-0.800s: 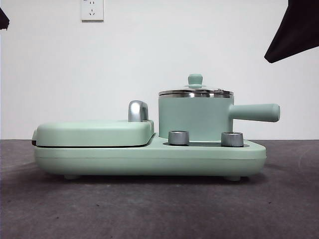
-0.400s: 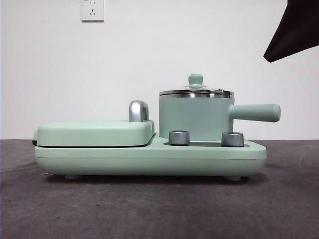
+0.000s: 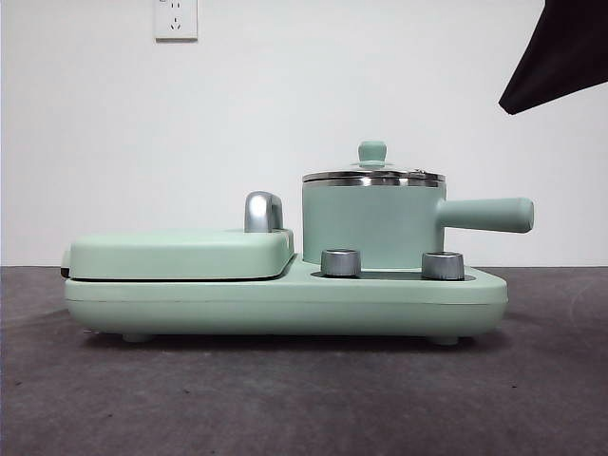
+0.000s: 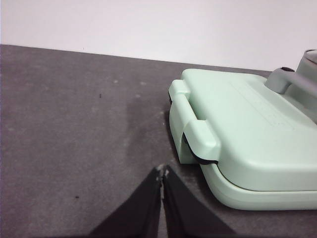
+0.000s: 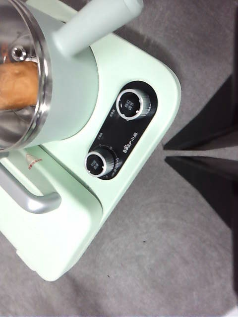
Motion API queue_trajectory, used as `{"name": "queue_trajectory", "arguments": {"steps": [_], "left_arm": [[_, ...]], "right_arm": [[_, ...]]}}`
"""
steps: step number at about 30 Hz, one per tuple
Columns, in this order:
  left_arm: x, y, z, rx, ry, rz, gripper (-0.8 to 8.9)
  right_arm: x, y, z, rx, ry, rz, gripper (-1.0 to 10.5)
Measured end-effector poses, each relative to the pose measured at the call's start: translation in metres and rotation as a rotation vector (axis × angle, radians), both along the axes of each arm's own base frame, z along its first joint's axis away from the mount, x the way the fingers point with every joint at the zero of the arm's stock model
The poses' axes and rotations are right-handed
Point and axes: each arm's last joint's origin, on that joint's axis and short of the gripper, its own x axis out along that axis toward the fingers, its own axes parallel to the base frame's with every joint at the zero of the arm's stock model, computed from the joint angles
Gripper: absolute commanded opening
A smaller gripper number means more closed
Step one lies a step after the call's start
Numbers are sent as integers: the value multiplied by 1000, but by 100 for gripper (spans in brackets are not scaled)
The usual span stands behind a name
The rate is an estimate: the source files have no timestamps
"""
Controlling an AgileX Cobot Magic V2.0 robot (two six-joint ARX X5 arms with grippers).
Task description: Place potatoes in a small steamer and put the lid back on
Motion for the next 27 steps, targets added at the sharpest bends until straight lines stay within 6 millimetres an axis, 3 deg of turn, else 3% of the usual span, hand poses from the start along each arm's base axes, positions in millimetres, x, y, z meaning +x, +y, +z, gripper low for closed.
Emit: {"name": "queue_trajectory", "arguments": {"steps": [12, 17, 27], "left_arm": [[0, 0, 0, 0, 0, 0, 6], [0, 0, 0, 0, 0, 0, 6], [0, 0, 0, 0, 0, 0, 6]], "right_arm": [[0, 0, 3, -1, -38, -2, 17], [-15, -18, 5, -57, -257, -32, 17], [-59, -64, -97, -94, -540, -348, 17]]}}
